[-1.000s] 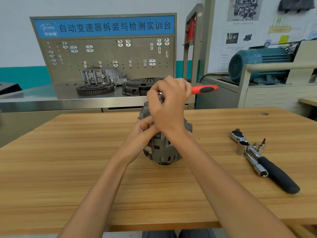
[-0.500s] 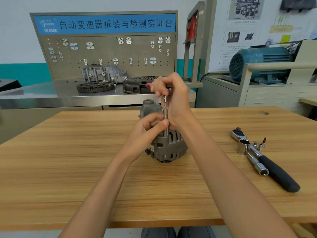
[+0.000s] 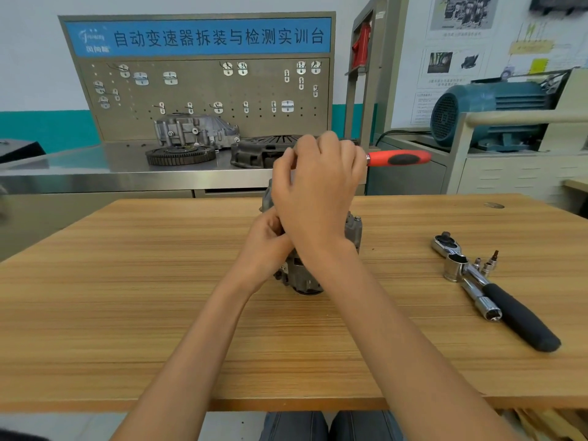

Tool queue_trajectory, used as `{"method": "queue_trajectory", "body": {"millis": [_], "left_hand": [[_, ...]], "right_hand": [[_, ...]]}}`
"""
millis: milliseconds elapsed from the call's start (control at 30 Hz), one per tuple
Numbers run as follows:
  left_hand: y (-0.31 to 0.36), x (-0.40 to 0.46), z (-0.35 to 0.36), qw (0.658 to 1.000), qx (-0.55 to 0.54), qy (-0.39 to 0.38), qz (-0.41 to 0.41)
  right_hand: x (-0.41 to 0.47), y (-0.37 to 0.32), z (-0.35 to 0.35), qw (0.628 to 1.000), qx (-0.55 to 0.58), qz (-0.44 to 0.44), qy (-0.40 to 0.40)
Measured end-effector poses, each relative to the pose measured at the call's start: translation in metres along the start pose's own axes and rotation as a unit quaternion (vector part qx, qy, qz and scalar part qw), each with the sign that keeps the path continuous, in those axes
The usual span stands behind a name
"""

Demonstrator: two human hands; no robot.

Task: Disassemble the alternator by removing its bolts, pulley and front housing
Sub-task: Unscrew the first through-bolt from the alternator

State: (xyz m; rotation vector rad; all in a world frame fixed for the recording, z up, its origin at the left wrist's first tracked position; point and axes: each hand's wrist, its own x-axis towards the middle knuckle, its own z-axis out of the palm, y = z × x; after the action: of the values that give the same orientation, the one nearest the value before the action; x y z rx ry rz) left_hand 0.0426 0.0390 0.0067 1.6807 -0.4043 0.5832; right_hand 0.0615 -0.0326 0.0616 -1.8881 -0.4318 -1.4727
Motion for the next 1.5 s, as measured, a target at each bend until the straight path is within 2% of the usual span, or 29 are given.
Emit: {"method": "queue_trajectory", "body": {"millis": [100, 200, 333, 433, 500, 533, 567, 600, 667, 733, 767, 800, 833, 900, 1000, 1067, 1133, 1200, 1267, 1300, 1400, 1500], "left_hand": [[0.0, 0.0, 0.001, 1.0, 0.009, 0.0, -0.001], [0.001, 0.001, 0.002, 1.0, 0.006, -0.015, 0.003], [0.005, -0.001, 0.002, 0.999, -0.007, -0.039, 0.004], [0.005, -0.002, 0.001, 0.999, -0.006, -0.041, 0.005], [0.004, -0.002, 0.001, 0.999, 0.001, -0.035, 0.007], [0.003, -0.002, 0.002, 0.999, 0.005, -0.032, 0.007], [0.002, -0.002, 0.002, 0.999, 0.008, -0.031, 0.007], [0.002, -0.002, 0.002, 0.999, 0.01, -0.033, 0.007], [0.002, -0.001, 0.001, 0.999, 0.013, -0.036, 0.008], [0.002, -0.001, 0.002, 0.999, 0.015, -0.029, 0.01], [0.001, -0.002, 0.003, 1.0, 0.019, -0.019, 0.012], [0.001, -0.002, 0.004, 1.0, 0.025, -0.008, 0.012], [0.0, -0.003, 0.005, 1.0, 0.03, 0.002, 0.01], [0.0, -0.003, 0.006, 0.999, 0.034, 0.015, 0.009], [0.002, -0.003, 0.006, 0.999, 0.039, 0.009, 0.011], [0.004, -0.004, 0.005, 0.999, 0.032, -0.007, 0.011], [0.006, -0.005, 0.005, 1.0, 0.014, -0.022, 0.016], [0.008, -0.005, 0.005, 1.0, 0.0, -0.025, 0.018], [0.009, -0.005, 0.003, 1.0, -0.015, -0.017, 0.008], [0.008, -0.005, 0.002, 1.0, -0.024, -0.012, 0.004], [0.005, -0.006, -0.002, 0.999, -0.03, -0.013, 0.005], [0.007, -0.007, 0.002, 1.0, -0.003, -0.014, 0.01]], "right_hand": [[0.006, -0.001, -0.002, 0.988, 0.152, 0.022, -0.03], [0.018, 0.004, -0.004, 0.939, 0.316, 0.063, -0.119], [0.027, 0.016, -0.008, 0.807, 0.512, 0.17, -0.241], [0.03, 0.02, -0.003, 0.709, 0.62, 0.207, -0.264], [0.032, 0.019, -0.002, 0.669, 0.657, 0.223, -0.267], [0.031, 0.019, -0.002, 0.666, 0.66, 0.227, -0.264], [0.03, 0.018, -0.002, 0.68, 0.648, 0.227, -0.255], [0.028, 0.017, -0.002, 0.714, 0.618, 0.22, -0.243], [0.022, 0.012, -0.003, 0.823, 0.504, 0.17, -0.201], [0.014, 0.009, -0.004, 0.943, 0.298, 0.07, -0.127], [0.01, 0.008, -0.004, 0.981, 0.172, 0.03, -0.087], [0.007, 0.006, -0.006, 0.996, 0.065, 0.006, -0.062], [0.004, 0.004, -0.007, 0.999, 0.001, -0.006, -0.053], [0.001, 0.001, -0.009, 0.999, 0.0, -0.011, -0.046], [0.005, -0.002, -0.008, 0.992, 0.119, 0.002, -0.034], [0.009, -0.002, -0.007, 0.974, 0.22, 0.015, -0.051], [0.015, -0.001, -0.008, 0.929, 0.351, 0.042, -0.104], [0.02, 0.001, -0.01, 0.852, 0.476, 0.085, -0.199], [0.021, 0.001, -0.009, 0.789, 0.54, 0.105, -0.275], [0.02, -0.001, -0.008, 0.778, 0.548, 0.105, -0.29], [0.018, -0.004, -0.006, 0.783, 0.547, 0.106, -0.275], [0.018, 0.001, -0.007, 0.785, 0.557, 0.144, -0.231]]}}
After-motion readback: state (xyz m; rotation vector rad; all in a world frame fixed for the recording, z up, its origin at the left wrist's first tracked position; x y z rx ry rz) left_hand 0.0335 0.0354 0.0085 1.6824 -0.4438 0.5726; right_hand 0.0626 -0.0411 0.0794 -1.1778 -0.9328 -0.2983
